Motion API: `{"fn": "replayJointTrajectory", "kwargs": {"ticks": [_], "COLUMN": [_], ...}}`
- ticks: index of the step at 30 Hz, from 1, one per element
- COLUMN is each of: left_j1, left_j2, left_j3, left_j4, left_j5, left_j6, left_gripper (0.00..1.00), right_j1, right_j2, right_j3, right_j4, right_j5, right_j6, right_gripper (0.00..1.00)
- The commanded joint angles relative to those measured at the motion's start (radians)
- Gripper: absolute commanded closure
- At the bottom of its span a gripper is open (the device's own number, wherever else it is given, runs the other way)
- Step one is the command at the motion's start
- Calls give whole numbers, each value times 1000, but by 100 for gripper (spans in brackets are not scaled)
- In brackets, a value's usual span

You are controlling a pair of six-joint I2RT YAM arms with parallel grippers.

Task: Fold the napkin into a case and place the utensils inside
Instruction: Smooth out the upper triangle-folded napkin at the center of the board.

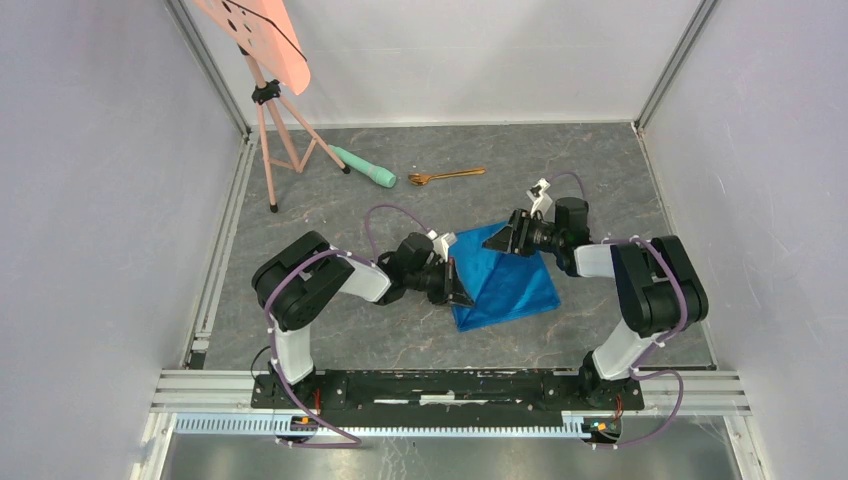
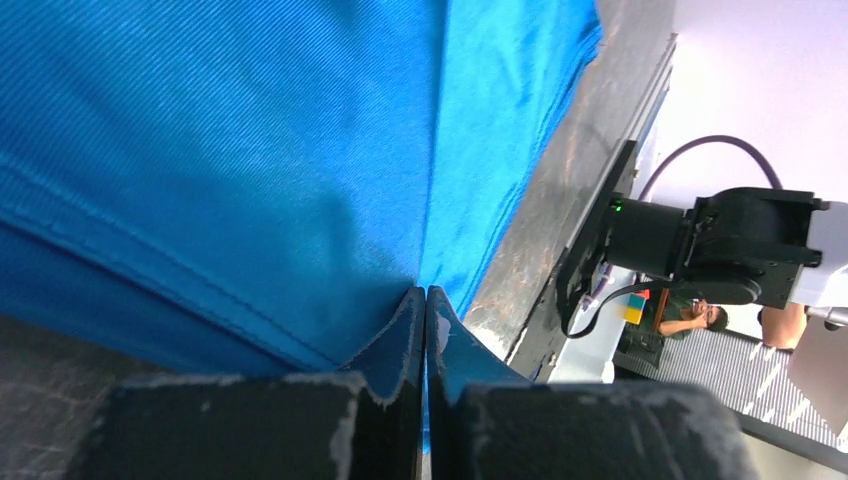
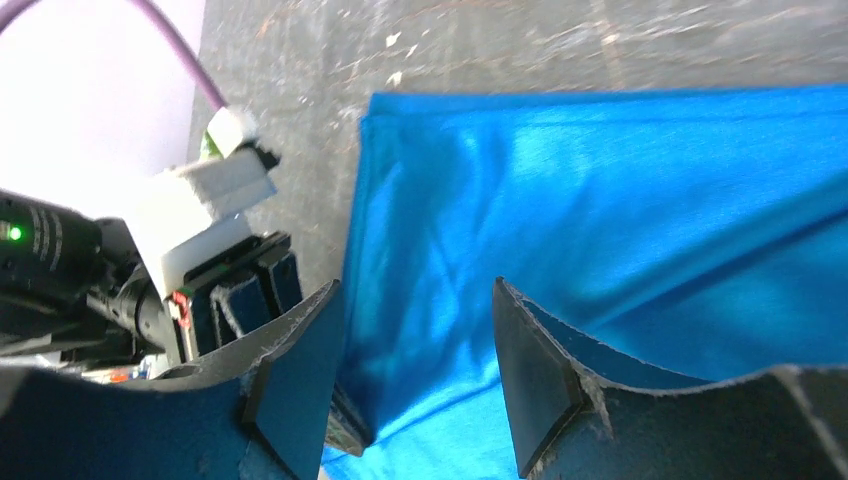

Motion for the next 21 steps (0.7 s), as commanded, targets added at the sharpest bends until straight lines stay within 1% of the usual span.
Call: {"fn": "replayJointTrajectory", "kwargs": {"ticks": [1,3,6,8,10,13,15,17,19,21], "left_j1": [-3,-3,-3,-3,-3,-3,-3,-2,-2,0], "left_j2": [14,18,20,10,-24,-96,-155,-214,-282,-366], "left_j3": [-17,-23,-28,-18,1,37,60,78,83,70], "left_j4": [13,19,15,-8,-57,-124,-162,-205,-254,-318], "left_j5": [-5,-5,-5,-3,-8,-8,-9,-19,-39,-99], "left_j6": [28,29,38,51,74,87,82,86,103,128], "left_gripper": [97,96,96,96,96,94,87,78,70,59], "right_j1": [-60,-81,-86,-86,-84,-83,-80,-71,-55,-3], "right_j2": [84,122,193,205,167,63,-16,-94,-166,-244], "right_j3": [66,75,124,129,127,158,181,208,214,204], "right_j4": [13,41,0,26,30,-93,-216,-373,-502,-614], "right_j5": [-28,-26,-2,-17,-17,2,51,132,216,321], "right_j6": [-43,-39,-86,-60,-48,-82,-133,-234,-298,-343], "right_gripper": [38,38,38,38,38,38,37,37,36,37]}}
